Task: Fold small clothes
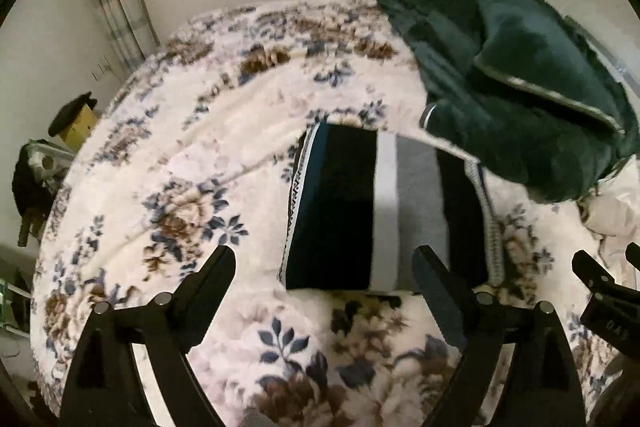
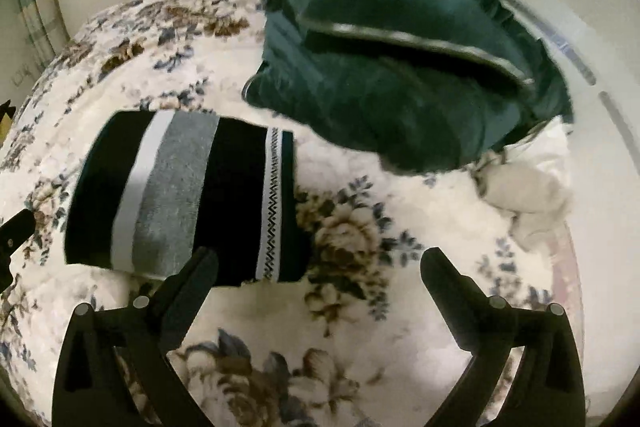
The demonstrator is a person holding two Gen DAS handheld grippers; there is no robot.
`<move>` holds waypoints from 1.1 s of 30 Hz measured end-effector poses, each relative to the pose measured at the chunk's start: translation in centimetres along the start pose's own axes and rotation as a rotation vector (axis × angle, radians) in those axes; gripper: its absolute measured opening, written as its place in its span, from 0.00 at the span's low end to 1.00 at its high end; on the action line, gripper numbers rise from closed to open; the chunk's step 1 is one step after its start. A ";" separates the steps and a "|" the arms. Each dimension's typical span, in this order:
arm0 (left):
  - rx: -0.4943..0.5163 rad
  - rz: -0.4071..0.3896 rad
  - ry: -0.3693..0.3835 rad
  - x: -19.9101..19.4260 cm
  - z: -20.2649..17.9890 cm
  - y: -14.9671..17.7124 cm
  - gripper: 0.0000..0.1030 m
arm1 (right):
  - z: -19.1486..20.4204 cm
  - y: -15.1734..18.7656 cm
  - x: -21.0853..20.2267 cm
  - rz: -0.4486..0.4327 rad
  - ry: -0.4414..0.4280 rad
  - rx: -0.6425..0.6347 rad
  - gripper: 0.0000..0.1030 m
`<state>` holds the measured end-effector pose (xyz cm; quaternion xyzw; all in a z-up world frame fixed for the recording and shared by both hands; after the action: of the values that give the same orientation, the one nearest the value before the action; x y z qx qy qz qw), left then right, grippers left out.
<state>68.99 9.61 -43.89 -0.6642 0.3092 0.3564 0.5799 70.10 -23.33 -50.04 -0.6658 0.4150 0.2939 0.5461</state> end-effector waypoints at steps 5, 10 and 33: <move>0.007 -0.063 -0.001 -8.1 -0.6 0.4 0.87 | -1.8 0.7 -8.1 -0.052 0.009 0.014 1.00; 0.001 -0.121 0.005 -16.6 -0.8 1.3 0.87 | -3.9 1.8 -17.9 -0.125 0.005 0.020 1.00; 0.012 -0.279 0.070 -41.4 -2.6 7.2 0.87 | -11.7 11.1 -50.9 -0.380 -0.021 0.032 1.00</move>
<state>40.35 5.92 -13.18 -0.7095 0.2360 0.2471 0.6164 35.11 -23.54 -9.75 -0.7202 0.2806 0.1857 0.6067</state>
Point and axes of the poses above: each gripper's, at about its wrist camera, not at the fingertips, and x roughly the way its jaws point, z to its left, y to its underside, the point moved 10 cm from there along x, roughly the way its jaws point, and after that the axes turned 7 degrees about -x, right-handed, at the moved point
